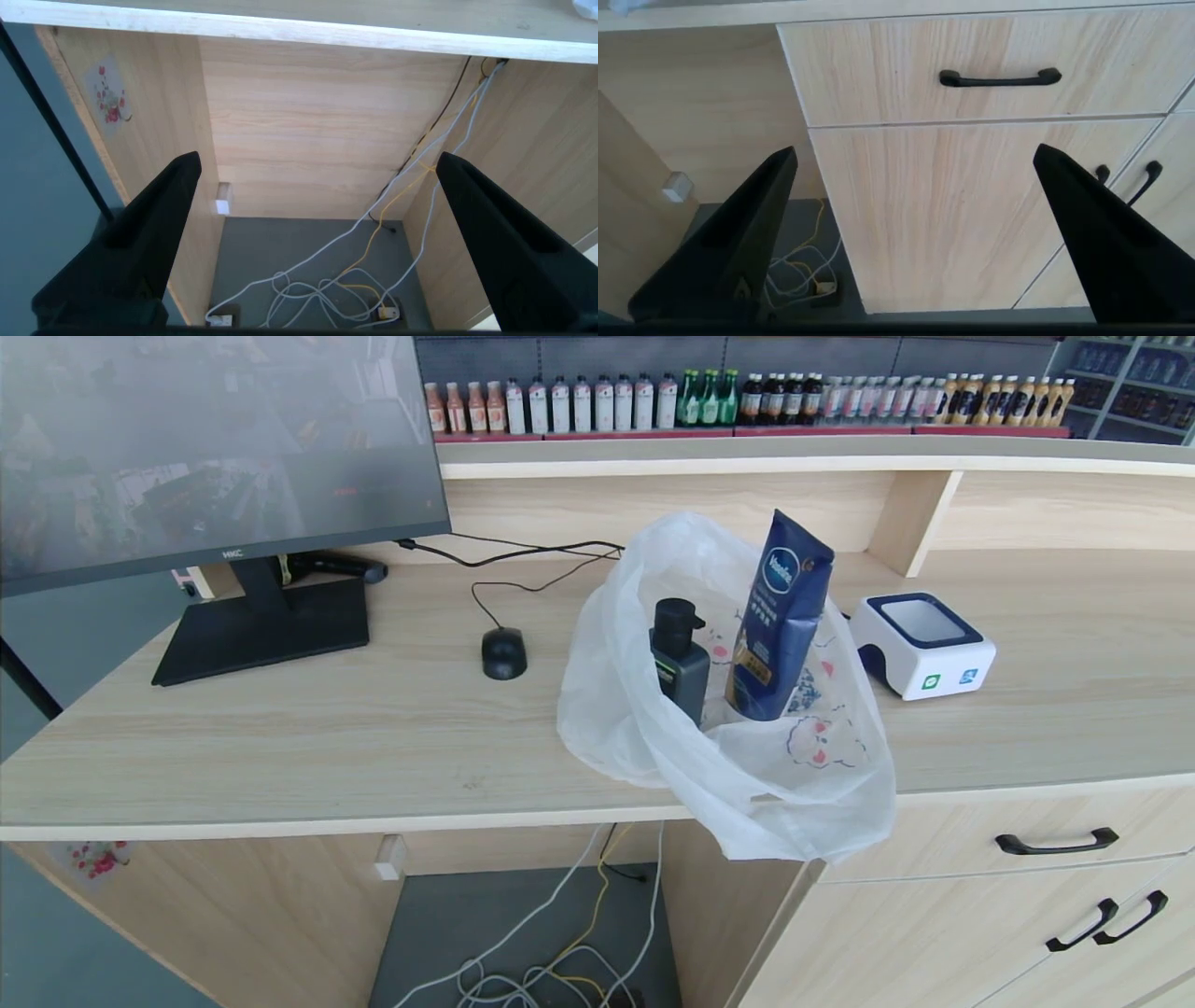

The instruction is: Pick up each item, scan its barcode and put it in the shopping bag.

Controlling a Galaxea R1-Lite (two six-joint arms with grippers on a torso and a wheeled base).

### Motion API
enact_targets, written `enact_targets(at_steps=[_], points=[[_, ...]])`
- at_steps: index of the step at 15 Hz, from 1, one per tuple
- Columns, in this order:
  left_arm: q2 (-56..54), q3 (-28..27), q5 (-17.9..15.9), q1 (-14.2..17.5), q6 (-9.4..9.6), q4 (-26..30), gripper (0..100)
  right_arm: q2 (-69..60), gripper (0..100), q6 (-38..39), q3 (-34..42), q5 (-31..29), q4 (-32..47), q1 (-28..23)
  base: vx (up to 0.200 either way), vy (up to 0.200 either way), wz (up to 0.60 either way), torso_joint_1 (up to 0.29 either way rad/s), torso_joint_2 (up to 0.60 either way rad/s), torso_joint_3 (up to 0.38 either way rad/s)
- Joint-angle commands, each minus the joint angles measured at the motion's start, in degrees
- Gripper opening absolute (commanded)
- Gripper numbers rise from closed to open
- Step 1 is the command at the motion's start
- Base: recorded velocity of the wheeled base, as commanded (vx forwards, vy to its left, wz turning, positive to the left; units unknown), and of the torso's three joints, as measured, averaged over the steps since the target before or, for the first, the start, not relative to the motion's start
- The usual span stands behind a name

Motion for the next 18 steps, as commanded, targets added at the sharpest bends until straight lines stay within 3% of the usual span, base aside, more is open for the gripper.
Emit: enact_targets(at_steps=[1,8,18], points=[[0.0,0.0,0.0,0.0,-0.02,0.0,100,-0.1,100,0.0,0.0,0.0,0.0,0.0,-0.2,0.0,0.0,0.017,0.01,0.007],[0.0,0.0,0.0,0.0,0.07,0.0,100,-0.1,100,-0.1,0.0,0.0,0.0,0.0,0.0,0.0,0.0,0.0,0.0,0.0],[0.0,0.0,0.0,0.0,-0.37,0.1,100,-0.1,100,0.0,0.0,0.0,0.0,0.0,0.0,-0.2,0.0,0.006,0.0,0.002]])
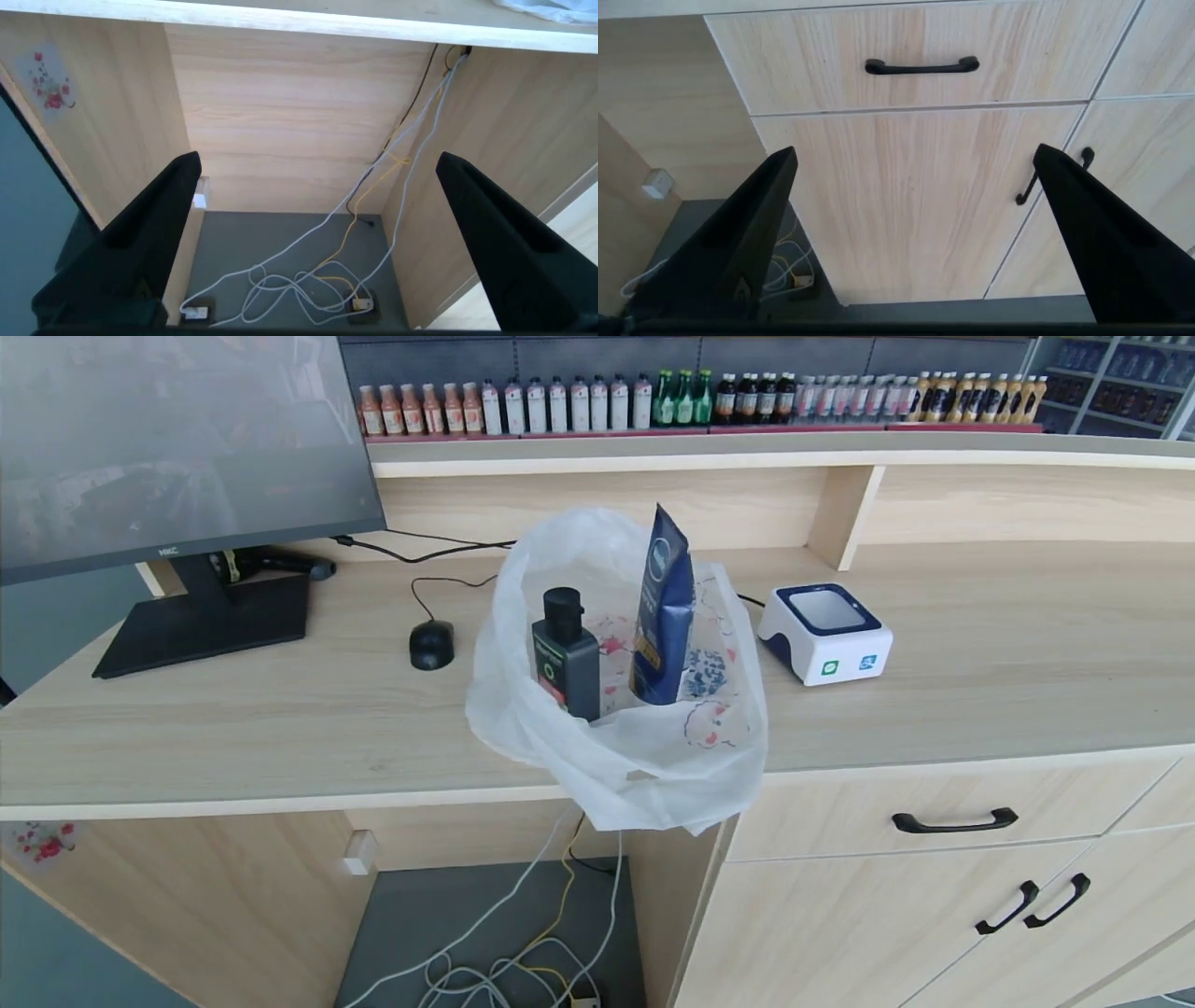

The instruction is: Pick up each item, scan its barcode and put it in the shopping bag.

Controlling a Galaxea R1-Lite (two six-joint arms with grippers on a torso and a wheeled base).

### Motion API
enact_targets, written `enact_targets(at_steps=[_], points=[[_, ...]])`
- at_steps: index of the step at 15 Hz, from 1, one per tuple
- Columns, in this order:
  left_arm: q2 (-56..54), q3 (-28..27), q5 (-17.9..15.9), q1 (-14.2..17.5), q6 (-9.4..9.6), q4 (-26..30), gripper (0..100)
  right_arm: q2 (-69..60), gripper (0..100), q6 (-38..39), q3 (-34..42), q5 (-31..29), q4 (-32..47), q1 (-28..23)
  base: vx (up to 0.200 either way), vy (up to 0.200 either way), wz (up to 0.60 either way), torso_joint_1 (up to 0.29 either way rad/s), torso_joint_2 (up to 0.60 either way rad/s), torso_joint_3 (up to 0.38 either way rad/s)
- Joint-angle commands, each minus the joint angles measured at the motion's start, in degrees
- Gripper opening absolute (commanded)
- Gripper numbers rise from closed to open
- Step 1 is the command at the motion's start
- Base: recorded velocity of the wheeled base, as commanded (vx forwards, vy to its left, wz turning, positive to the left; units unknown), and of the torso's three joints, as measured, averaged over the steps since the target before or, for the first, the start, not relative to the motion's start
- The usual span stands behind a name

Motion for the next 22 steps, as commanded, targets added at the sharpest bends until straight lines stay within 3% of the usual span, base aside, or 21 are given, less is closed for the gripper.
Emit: enact_targets(at_steps=[1,16,22], points=[[0.0,0.0,0.0,0.0,-0.04,-0.1,100,0.0,100,0.2,0.0,0.0,0.0,0.0,0.0,-0.2,0.0,0.007,0.0,0.007],[0.0,0.0,0.0,0.0,-0.22,-0.1,100,0.0,100,0.3,0.0,-0.2,0.0,0.0,0.0,-0.2,0.0,0.002,0.0,0.002],[0.0,0.0,0.0,0.0,-0.13,-0.1,100,0.0,100,0.2,0.0,-0.2,0.0,0.0,0.0,0.0,0.0,0.0,0.0,0.0]])
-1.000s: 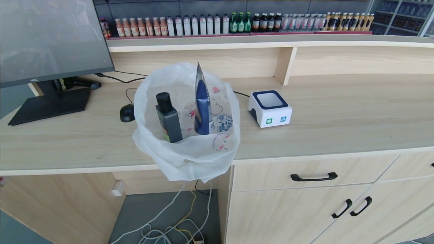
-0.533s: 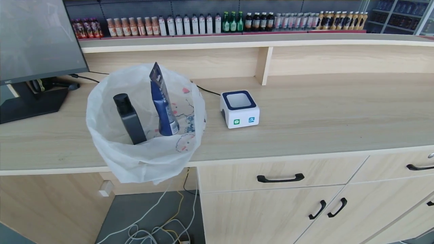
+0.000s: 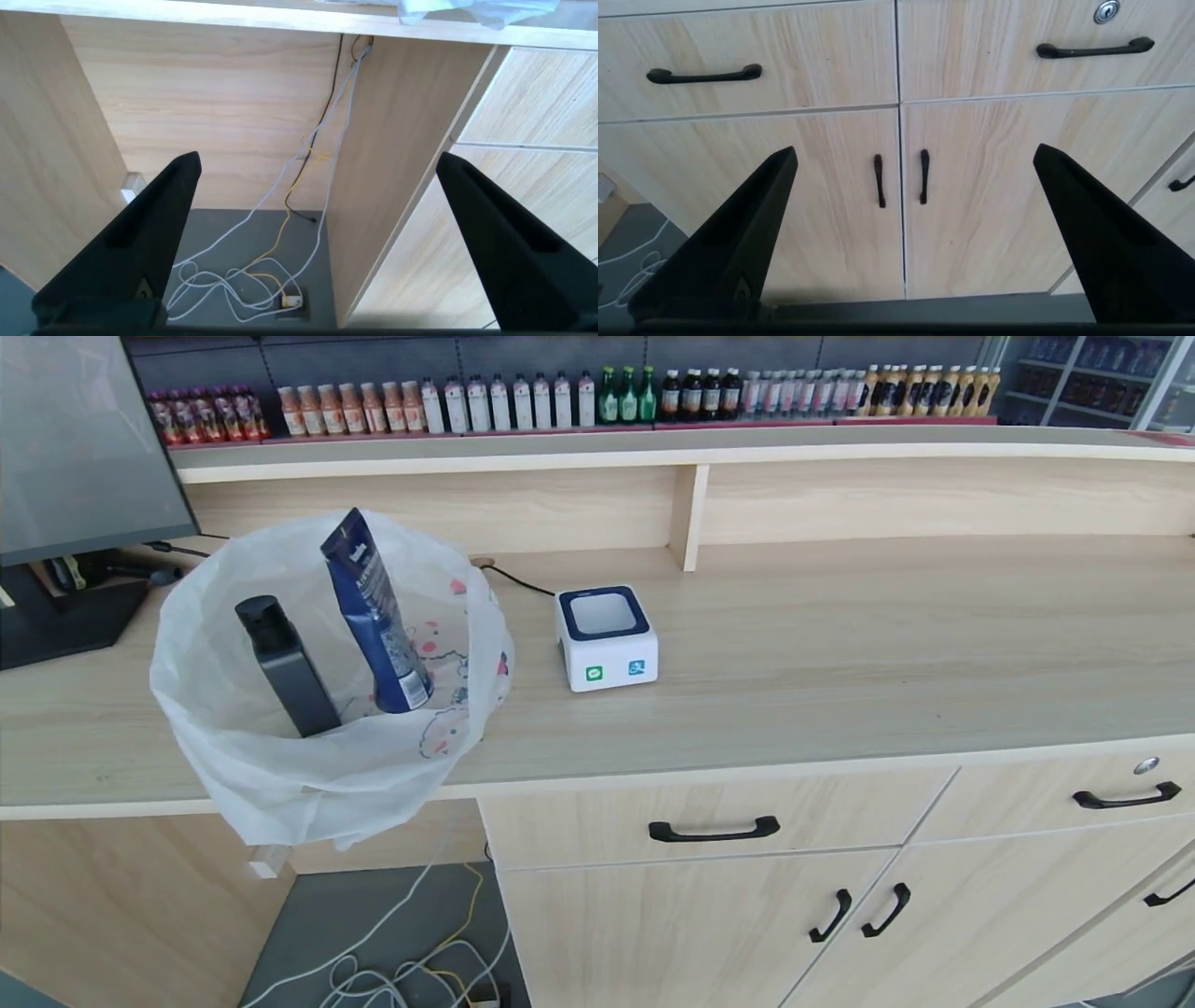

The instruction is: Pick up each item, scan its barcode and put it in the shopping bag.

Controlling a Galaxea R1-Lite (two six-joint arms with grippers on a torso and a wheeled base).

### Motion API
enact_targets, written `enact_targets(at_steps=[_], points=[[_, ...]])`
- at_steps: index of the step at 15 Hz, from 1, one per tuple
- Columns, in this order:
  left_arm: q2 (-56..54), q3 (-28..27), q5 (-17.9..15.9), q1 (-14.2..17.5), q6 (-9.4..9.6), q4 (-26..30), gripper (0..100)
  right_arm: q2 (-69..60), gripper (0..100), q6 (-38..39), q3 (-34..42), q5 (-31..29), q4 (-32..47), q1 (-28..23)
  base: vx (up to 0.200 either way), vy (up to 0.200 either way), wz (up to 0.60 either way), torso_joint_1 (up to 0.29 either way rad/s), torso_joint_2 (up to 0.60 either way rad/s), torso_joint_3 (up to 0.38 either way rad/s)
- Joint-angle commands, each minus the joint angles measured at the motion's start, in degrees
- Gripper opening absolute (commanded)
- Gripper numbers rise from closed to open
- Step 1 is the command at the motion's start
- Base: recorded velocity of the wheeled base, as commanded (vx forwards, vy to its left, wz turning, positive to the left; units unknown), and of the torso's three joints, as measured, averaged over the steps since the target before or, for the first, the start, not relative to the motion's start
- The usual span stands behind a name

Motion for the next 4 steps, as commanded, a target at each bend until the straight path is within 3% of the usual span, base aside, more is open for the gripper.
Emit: enact_targets(at_steps=[1,4], points=[[0.0,0.0,0.0,0.0,-0.02,0.0,100,0.0,100,0.0,0.0,0.0,0.0,0.0,0.0,0.0,0.0,0.0,0.0,0.0],[0.0,0.0,0.0,0.0,-0.02,0.0,100,0.0,100,0.1,0.0,0.0,0.0,0.0,0.0,0.0,0.0,0.0,0.0,0.0]])
